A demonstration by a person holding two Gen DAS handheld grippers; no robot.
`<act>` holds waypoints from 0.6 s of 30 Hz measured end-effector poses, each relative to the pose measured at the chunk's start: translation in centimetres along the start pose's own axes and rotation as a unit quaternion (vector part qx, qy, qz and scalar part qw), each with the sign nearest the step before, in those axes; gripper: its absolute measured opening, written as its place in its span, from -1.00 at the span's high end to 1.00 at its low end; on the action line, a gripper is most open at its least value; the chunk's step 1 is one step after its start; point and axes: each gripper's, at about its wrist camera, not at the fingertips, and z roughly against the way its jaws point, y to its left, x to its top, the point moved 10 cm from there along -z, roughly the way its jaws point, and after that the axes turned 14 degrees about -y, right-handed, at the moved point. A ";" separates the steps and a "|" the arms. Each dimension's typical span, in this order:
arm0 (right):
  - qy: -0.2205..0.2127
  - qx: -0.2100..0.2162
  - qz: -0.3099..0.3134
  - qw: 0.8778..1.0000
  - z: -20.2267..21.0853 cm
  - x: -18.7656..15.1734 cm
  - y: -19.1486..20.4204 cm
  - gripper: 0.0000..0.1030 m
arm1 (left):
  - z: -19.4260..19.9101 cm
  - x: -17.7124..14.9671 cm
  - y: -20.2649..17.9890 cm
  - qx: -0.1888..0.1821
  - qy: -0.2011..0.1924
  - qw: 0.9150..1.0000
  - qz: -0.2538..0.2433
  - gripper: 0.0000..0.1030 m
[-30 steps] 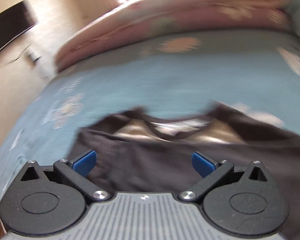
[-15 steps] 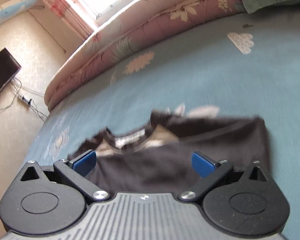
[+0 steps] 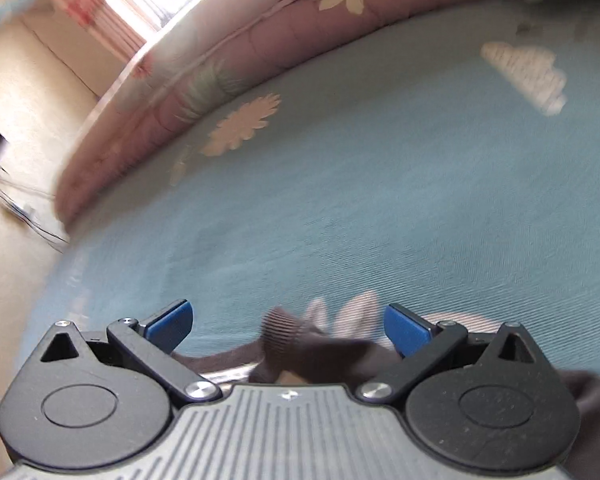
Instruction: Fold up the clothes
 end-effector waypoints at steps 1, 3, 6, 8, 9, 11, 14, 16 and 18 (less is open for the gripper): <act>0.005 -0.011 0.024 1.000 1.0 0.0 0.2 -1.00 | 0.1 0.5 0.6 0.006 -0.006 1.000 0.001 -0.99; 0.014 -0.038 0.080 0.996 3.5 -0.5 0.6 -1.00 | 0.4 1.9 2.4 0.027 -0.019 0.999 0.006 -0.99; 0.027 -0.103 0.172 0.979 6.2 -2.0 0.1 -1.00 | -0.1 5.6 5.1 0.051 -0.055 0.997 0.029 -0.99; 0.036 -0.131 0.209 0.968 6.9 -2.9 -0.4 -1.00 | -1.6 9.4 6.3 0.040 -0.088 0.993 0.064 -0.99; 0.038 -0.133 0.209 0.968 6.7 -3.3 -0.6 -1.00 | -3.0 11.4 6.8 0.029 -0.099 0.991 0.085 -0.99; 0.043 -0.137 0.209 0.967 6.4 -4.2 -1.1 -1.00 | -6.1 15.2 8.1 0.004 -0.118 0.985 0.126 -0.99; 0.049 -0.142 0.208 0.967 5.9 -5.4 -1.7 -1.00 | -11.8 18.5 9.4 -0.022 -0.112 0.976 0.187 -0.99; 0.052 -0.144 0.204 0.967 5.5 -6.1 -2.2 -1.00 | -15.6 18.7 11.0 -0.016 -0.085 0.970 0.229 -0.99; 0.049 -0.141 0.193 0.970 5.2 -6.5 -2.6 -1.00 | -19.3 18.9 12.4 -0.010 -0.057 0.961 0.270 -0.98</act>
